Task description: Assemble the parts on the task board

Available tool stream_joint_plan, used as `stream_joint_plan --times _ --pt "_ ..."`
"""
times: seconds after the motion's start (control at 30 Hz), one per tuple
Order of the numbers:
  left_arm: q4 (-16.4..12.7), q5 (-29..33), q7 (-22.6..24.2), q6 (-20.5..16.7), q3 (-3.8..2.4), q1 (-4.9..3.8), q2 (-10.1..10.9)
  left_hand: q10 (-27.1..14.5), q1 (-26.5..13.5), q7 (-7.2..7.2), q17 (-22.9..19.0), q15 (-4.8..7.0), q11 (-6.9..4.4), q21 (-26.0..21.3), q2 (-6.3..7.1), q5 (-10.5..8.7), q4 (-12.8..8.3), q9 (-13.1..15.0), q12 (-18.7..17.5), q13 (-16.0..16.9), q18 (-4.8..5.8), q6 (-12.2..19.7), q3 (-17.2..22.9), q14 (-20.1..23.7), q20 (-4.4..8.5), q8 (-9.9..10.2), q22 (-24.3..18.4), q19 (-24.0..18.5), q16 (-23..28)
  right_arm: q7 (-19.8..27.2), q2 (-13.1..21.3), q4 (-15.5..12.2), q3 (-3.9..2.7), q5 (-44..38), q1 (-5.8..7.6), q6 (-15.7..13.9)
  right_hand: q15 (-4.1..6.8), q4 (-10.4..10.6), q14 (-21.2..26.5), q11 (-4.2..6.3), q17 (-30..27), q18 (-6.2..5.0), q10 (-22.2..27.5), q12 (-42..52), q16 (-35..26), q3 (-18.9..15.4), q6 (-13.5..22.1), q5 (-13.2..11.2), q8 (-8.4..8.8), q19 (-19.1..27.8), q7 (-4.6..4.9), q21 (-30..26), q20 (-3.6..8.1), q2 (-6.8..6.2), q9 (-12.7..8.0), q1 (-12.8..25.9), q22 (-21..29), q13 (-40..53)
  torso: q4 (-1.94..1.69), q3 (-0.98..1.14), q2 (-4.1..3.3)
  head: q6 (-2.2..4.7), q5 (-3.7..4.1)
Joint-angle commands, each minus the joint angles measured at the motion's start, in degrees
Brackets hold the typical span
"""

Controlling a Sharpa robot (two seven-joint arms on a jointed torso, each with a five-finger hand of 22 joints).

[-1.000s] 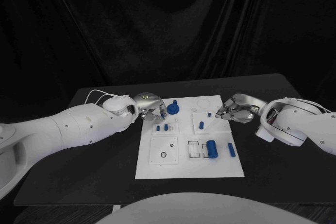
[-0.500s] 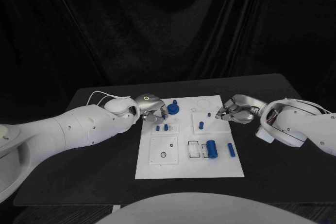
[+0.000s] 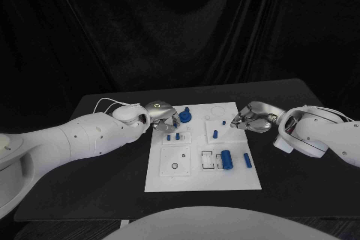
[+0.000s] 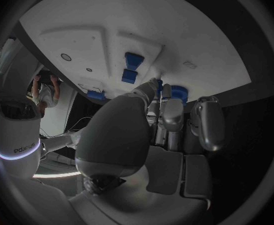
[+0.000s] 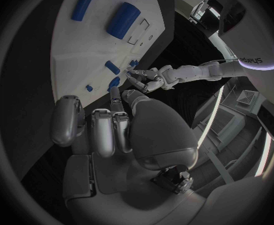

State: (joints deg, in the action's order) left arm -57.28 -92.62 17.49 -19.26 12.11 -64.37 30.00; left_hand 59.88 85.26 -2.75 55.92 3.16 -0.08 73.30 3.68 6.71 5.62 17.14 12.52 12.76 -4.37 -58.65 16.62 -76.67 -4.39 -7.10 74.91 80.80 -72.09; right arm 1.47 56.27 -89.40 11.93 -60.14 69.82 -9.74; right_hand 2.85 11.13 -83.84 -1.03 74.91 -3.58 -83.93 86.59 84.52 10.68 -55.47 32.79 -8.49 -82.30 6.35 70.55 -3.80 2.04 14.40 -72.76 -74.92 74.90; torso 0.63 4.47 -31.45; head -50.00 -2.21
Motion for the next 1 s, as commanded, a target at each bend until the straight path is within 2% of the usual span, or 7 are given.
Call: stream_joint_plan --times 0.03,0.7,0.8,0.83,0.87,0.93,1.0 --pt "0.06 -0.2 -0.13 1.39 0.01 0.29 -0.02 -0.36 -0.07 0.26 -0.13 -0.01 -0.08 -0.43 0.58 0.01 0.34 -0.08 -0.41 -0.05 0.5 0.28 -0.03 0.52 0.07 0.38 9.9 -0.58 0.42 -0.68 0.13 -0.11 -0.05 -0.02 -0.14 0.08 -0.31 -0.3 -4.15 -0.39 5.69 -0.78 -1.62 -0.36 -0.27 0.17 0.03 0.33 0.21 0.46 -0.24 -0.35 0.11 0.13 0.07 -0.32 -9.23 7.73 -0.01 0.03 0.0 0.0 0.03" --pt "-0.11 -0.2 -0.48 1.6 0.01 0.44 0.21 -1.38 -0.08 0.61 -1.66 -0.01 -0.26 -1.66 1.03 -0.08 0.7 -0.33 -1.76 -0.36 0.3 1.04 0.06 1.65 0.04 1.1 9.6 -1.35 1.56 -0.96 -0.06 0.02 -0.05 -0.02 -0.32 0.51 -0.29 -0.55 -4.13 -0.37 5.62 -0.78 -1.6 -0.39 -0.3 0.33 0.05 0.37 0.23 0.47 -0.24 -0.39 0.13 0.15 0.08 -0.5 -9.22 7.68 -0.03 0.02 0.0 0.0 -0.16" --pt "0.04 -0.2 -1.22 1.89 0.01 0.45 0.13 -3.82 -0.57 1.75 -2.7 0.04 -0.53 -2.77 1.95 -0.4 1.37 -1.41 -3.64 -1.05 0.11 5.35 0.0 2.37 -0.02 3.44 9.34 -1.97 2.34 -0.98 -0.12 0.05 -0.05 -0.02 -0.33 0.6 -0.29 -0.55 -4.13 -0.37 5.62 -0.78 -1.6 -0.39 -0.3 0.33 0.05 0.37 0.23 0.47 -0.24 -0.39 0.13 0.15 0.08 -0.5 -9.22 7.68 -0.03 0.01 0.01 0.0 -0.22" --pt "0.1 -0.2 -1.47 1.96 0.01 0.45 0.11 -4.04 -0.61 1.89 -2.85 0.05 -0.52 -2.89 2.06 -0.46 1.45 -1.53 -3.83 -1.12 0.1 5.78 0.0 2.48 -0.03 3.51 9.31 -2.03 2.45 -0.98 -0.13 0.06 -0.05 -0.02 -0.33 0.63 -0.29 -0.55 -4.13 -0.37 5.62 -0.78 -1.6 -0.39 -0.3 0.33 0.05 0.37 0.23 0.47 -0.24 -0.39 0.13 0.15 0.08 -0.5 -9.22 7.68 -0.02 0.0 0.02 0.0 -0.26" --pt "0.18 -0.2 -1.79 2.0 0.01 0.46 0.1 -5.88 -0.97 3.62 -3.5 -0.27 0.34 -3.49 2.59 -1.06 1.86 -2.53 -4.99 -1.57 -0.01 9.6 -0.22 2.97 0.0 3.62 9.19 -2.34 2.95 -0.97 -0.14 0.08 -0.05 -0.02 -0.34 0.65 -0.29 -0.59 -4.13 -0.37 5.6 -0.78 -1.57 -0.41 -0.31 0.36 0.05 0.36 0.23 0.47 -0.24 -0.4 0.13 0.15 0.09 -0.52 -9.22 7.63 -0.02 0.01 0.01 0.0 -0.29" --pt "0.33 -0.2 -2.3 1.95 0.01 0.46 0.14 -7.57 -1.26 5.09 -3.84 -0.59 0.78 -4.12 2.82 -1.65 2.05 -3.45 -6.02 -1.84 -0.08 12.83 -0.77 3.29 -0.14 3.55 9.07 -2.61 3.22 -0.97 -0.12 0.1 -0.05 -0.02 -0.34 0.68 -0.29 -0.59 -4.13 -0.37 5.6 -0.78 -1.57 -0.42 -0.32 0.35 0.05 0.36 0.23 0.47 -0.24 -0.41 0.13 0.14 0.09 -0.51 -9.22 7.63 -0.03 0.02 0.01 0.0 -0.31" --pt "0.44 -0.2 -2.59 1.66 0.01 0.47 0.33 -8.75 -1.4 5.71 -4.27 -0.74 1.04 -4.76 2.86 -1.94 2.05 -4.04 -6.62 -1.86 -0.18 14.72 -1.39 3.65 -0.23 3.53 8.94 -2.89 3.52 -0.93 -0.05 0.05 -0.05 -0.02 -0.34 0.6 -0.29 -0.63 -4.12 -0.38 5.58 -0.79 -1.53 -0.45 -0.33 0.34 0.05 0.33 0.23 0.49 -0.22 -0.45 0.13 0.08 0.09 -0.5 -9.2 7.57 -0.03 0.02 -0.01 0.0 -0.36"
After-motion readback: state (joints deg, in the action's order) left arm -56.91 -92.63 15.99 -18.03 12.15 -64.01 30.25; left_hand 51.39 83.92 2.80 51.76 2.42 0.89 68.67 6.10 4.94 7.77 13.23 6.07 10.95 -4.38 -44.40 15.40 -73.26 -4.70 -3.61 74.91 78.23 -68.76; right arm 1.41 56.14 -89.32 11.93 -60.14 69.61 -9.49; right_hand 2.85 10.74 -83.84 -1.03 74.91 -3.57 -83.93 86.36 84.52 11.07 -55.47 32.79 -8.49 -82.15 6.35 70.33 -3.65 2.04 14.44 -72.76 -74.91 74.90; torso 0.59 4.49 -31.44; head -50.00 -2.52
